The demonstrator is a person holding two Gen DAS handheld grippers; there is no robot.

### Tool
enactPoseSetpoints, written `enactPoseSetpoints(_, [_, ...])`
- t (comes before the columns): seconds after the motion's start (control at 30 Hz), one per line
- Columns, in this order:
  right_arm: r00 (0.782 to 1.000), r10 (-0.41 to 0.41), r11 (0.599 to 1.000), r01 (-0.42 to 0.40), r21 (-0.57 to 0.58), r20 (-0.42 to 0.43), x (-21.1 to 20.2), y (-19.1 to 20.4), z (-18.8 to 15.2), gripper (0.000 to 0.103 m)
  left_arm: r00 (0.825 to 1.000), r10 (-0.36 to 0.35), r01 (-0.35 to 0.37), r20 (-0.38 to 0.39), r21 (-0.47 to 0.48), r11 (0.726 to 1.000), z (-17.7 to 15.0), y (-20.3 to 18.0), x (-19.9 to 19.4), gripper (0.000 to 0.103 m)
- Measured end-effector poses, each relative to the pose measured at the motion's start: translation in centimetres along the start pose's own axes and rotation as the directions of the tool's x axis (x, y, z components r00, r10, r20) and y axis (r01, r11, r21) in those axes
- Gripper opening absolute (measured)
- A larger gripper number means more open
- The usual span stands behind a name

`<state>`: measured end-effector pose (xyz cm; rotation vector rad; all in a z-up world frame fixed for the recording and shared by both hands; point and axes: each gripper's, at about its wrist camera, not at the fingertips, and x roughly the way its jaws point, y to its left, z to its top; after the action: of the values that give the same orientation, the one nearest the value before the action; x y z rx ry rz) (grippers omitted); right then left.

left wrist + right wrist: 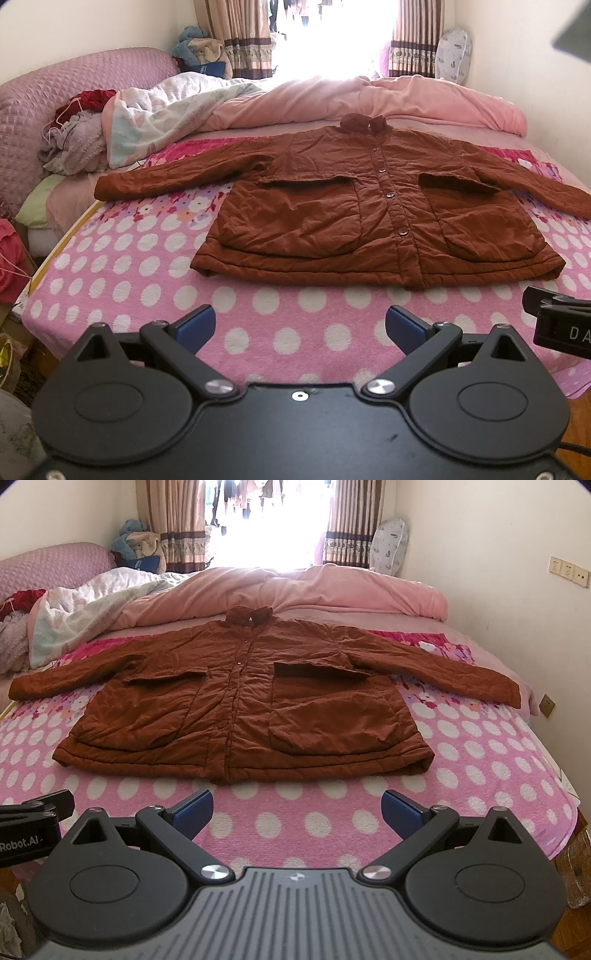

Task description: Fold large clothes

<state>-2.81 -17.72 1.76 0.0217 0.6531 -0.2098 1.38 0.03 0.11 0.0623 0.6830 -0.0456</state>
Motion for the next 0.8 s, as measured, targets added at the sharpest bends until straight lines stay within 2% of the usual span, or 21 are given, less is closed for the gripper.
enactPoseSetpoints(0.23, [1.0,0.011,1.0,-0.011,0.012,-0.014,2.9,0.2,1.0,0.103,1.0,-0.016,0.015,-0.011,-0.025,1.0,1.6,1.4,3.6,0.101])
enactPoseSetpoints(0.4, [0.999,-0.012,1.0,0.012,0.001,0.052,6.4,0.5,4.0,0.103,1.0,-0.031,0.031,0.002,-0.06,0.998,4.6,4.4,7.9,0.101])
enactPoseSetpoints(0.47, [0.995,0.016,1.0,-0.014,-0.015,0.103,8.2,0.8,5.3,0.103,0.999,-0.047,0.05,0.023,-0.099,0.994,6.1,6.3,9.8,0.101])
enactPoseSetpoints(0.53, [0.985,0.05,0.998,-0.044,-0.041,0.163,10.2,1.2,6.4,0.103,0.997,-0.033,0.043,0.069,-0.142,0.989,7.5,8.7,11.7,0.101])
enactPoseSetpoints(0.6, [0.987,0.038,0.997,-0.028,-0.071,0.153,12.3,2.2,7.8,0.103,0.993,0.011,0.01,0.114,-0.183,0.983,8.8,11.4,13.7,0.101])
enactPoseSetpoints(0.7, [0.99,0.021,0.994,-0.006,-0.109,0.14,15.2,3.5,9.7,0.103,0.988,0.086,-0.047,0.125,-0.288,0.956,10.8,16.7,17.4,0.101])
enactPoseSetpoints(0.8, [0.99,0.039,0.993,-0.023,-0.117,0.136,17.3,4.3,11.1,0.103,0.985,0.12,-0.053,0.126,-0.443,0.895,12.2,23.5,21.4,0.098])
